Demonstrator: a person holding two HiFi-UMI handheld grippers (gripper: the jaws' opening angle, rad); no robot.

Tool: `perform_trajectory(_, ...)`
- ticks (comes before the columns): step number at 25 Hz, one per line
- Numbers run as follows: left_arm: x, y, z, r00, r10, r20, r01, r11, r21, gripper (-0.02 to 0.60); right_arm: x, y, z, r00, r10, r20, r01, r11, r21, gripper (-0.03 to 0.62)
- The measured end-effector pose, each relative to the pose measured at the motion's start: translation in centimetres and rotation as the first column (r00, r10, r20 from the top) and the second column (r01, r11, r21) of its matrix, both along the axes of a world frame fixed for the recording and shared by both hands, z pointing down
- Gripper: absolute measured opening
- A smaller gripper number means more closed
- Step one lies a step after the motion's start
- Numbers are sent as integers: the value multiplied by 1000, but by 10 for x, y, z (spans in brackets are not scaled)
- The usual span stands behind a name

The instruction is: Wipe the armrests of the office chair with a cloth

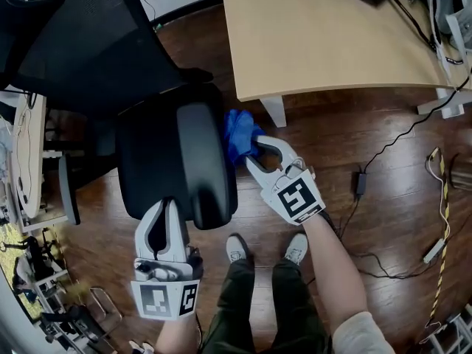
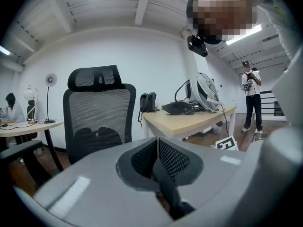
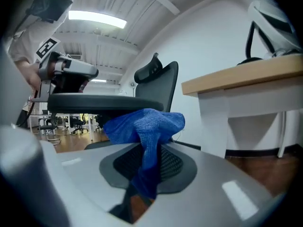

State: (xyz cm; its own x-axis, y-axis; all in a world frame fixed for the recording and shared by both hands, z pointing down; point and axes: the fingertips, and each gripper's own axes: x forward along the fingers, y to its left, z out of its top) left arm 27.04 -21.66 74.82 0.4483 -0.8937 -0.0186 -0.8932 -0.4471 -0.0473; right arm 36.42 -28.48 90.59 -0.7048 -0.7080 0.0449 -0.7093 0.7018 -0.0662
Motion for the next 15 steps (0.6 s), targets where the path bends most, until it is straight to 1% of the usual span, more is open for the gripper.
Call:
perform_trajectory(1,-2,1,1,1000,0,-2,0,1000,-1,75,-5,-3,4,1000,-3,-1,3,1000,0,78)
perform_trajectory(3,-5,1,7,1000,0,-4,0,1000,-5,75,-12,-7,26,999,11,32,-8,997,-78,78)
perform_trajectory(4,-7,0,10,1000,0,-3,0,1000,-7,75,-12,-12,44,999,16,34,-13,996,-91,78)
perform_trajectory(6,-8,-1,14,1000,2,-2,-2,1000,-12,75,-12,-25,89,1000,19,-1,-19,994,-104,78)
perform_trajectory(7,-8,-1,16,1000,2,-2,-3,1000,-16,75,-15,-30,115,999,17,-27,-21,991,-135,78)
perform_trajectory(9,-11,0,19,1000,1,-6,-1,1000,-21,75,-22,-36,158,999,21,-49,-31,975,-218,78)
perform_trajectory(11,-16,-1,20,1000,-1,-9,0,1000,-22,75,-27,-43,185,998,47,-36,-55,954,-293,78)
perform_trajectory(13,-21,-2,22,1000,0,-9,0,1000,-23,75,-28,-45,198,997,61,-48,-74,942,-328,78)
perform_trajectory(14,-23,-2,22,1000,0,-9,0,1000,-23,75,-24,-44,193,996,75,-53,-89,945,-316,78)
perform_trajectory(15,-24,-2,21,1000,0,-10,0,1000,-21,75,-15,-40,176,993,105,-46,-114,950,-292,78)
